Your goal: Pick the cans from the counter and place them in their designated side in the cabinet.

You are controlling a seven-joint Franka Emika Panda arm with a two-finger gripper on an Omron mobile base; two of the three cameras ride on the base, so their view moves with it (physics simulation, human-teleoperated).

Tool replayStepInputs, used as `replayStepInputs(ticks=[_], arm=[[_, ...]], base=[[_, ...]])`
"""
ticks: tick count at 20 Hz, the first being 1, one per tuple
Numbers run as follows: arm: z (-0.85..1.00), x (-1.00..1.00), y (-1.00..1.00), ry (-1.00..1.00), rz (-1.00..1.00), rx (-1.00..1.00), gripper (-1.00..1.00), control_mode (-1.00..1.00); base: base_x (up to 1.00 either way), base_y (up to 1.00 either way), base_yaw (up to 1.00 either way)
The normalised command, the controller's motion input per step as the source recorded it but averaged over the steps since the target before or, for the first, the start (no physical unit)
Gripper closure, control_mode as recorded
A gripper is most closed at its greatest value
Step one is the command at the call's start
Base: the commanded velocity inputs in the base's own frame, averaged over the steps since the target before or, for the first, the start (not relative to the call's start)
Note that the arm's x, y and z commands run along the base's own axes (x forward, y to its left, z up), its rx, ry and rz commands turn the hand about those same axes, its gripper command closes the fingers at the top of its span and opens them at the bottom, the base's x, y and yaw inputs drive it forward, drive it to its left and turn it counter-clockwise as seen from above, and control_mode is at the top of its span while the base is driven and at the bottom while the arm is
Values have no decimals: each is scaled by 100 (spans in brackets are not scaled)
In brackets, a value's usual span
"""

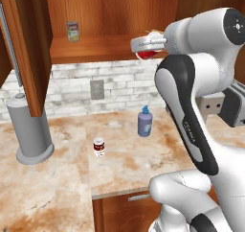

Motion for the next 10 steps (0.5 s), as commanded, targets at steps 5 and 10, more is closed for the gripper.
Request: replayStepInputs(ticks=[5, 10], arm=[[0, 19, 7, 2, 0, 0, 100, -100], [0, 25, 4, 3, 0, 0, 100, -100]], base=[[0, 0, 0], [0, 0, 0]])
